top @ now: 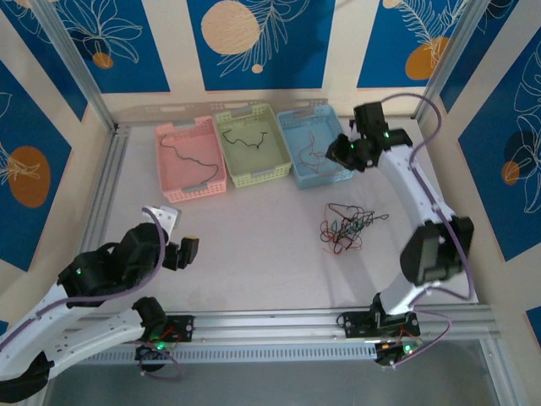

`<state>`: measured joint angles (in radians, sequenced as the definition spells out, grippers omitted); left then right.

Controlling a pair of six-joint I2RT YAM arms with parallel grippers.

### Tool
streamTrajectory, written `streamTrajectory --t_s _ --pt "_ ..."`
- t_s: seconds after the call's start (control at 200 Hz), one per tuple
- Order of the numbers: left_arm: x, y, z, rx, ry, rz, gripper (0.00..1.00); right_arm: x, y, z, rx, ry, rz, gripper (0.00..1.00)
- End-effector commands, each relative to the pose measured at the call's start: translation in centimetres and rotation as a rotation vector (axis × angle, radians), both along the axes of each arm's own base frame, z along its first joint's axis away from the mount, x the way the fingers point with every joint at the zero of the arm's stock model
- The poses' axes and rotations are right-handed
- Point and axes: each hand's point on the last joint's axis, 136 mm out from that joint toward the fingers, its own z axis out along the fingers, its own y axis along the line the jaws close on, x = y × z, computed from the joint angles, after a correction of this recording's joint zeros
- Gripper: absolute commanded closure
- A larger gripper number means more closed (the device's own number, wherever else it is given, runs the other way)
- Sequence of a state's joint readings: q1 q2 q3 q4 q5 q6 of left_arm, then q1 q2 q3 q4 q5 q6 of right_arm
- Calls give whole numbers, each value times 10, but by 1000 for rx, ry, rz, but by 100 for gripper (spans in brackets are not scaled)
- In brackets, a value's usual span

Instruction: Untangle the cables

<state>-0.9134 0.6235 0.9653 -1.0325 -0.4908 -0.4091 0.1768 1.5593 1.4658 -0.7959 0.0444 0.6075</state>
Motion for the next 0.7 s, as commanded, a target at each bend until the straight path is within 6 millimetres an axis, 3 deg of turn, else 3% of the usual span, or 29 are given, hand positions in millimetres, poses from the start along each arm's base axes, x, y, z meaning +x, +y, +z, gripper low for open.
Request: streamTrajectory --t_s 0.0,0.09,0.23,0.45,0.55,0.695 --pt "0 -4 -5 9 16 -24 16 -34 -30 -43 -70 67 -69 70" --pt "0 -6 -6 8 19 -32 16 -60 -48 -65 -100 92 -115 69" --pt "0 -10 -8 9 31 -47 16 -84 -70 -100 -109 161 -169 68" --pt "0 -14 -11 16 44 -55 16 -84 -77 -133 -62 220 -178 71" --pt "0 -14 -12 20 50 -58 16 -84 -73 -138 -46 233 -170 80" --pt "1 -16 -15 28 60 -58 16 -89 -72 -123 -57 186 -162 78"
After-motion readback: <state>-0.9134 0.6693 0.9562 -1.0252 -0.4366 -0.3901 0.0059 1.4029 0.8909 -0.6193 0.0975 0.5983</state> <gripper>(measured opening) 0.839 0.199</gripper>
